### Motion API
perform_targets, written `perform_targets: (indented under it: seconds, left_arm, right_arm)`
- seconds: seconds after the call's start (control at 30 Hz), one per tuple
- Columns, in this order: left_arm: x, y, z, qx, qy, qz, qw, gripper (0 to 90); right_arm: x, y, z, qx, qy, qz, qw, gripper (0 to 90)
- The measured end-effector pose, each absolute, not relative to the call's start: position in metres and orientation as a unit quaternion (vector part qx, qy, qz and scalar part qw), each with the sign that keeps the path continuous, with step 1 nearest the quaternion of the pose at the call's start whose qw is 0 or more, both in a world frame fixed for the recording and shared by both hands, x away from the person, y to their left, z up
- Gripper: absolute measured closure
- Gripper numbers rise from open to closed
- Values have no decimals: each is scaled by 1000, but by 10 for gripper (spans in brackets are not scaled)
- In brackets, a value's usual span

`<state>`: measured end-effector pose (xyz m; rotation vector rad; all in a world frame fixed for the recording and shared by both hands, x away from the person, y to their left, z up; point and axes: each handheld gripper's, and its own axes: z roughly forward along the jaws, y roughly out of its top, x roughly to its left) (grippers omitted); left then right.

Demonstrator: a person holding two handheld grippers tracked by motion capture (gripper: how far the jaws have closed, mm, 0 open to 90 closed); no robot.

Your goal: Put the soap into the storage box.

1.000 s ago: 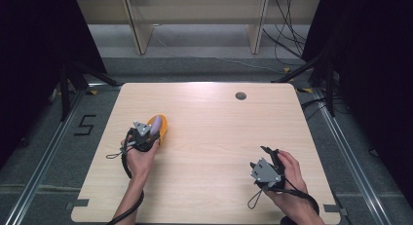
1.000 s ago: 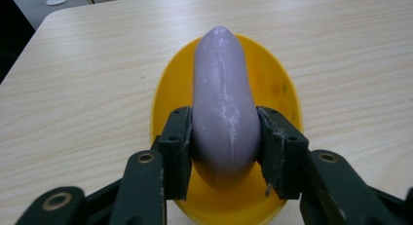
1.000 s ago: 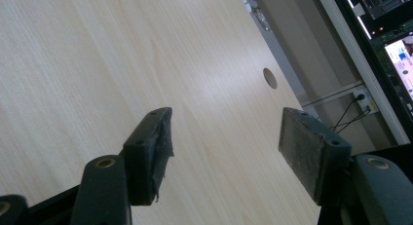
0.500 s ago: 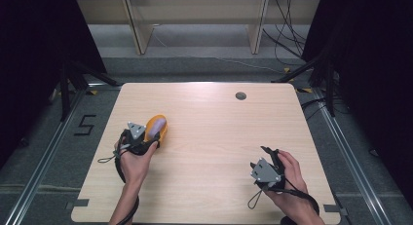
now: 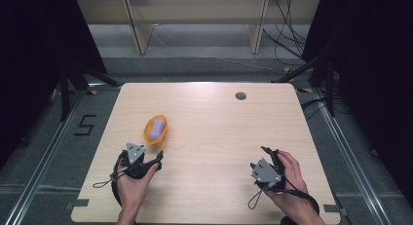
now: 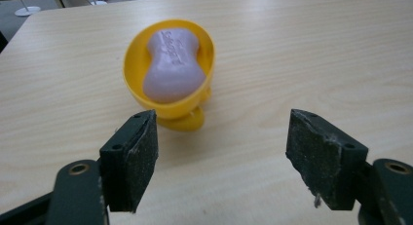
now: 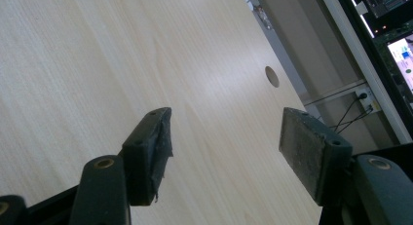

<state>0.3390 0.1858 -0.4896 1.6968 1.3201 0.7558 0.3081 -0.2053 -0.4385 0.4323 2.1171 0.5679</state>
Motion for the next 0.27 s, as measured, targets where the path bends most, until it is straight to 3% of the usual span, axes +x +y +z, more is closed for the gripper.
perform_targets:
  seconds: [0.27]
  left_arm:
    - [313,185,-515,688,531,292,399,272]
  right_arm:
    - [308,-206,-440,182,853,228,433,368]
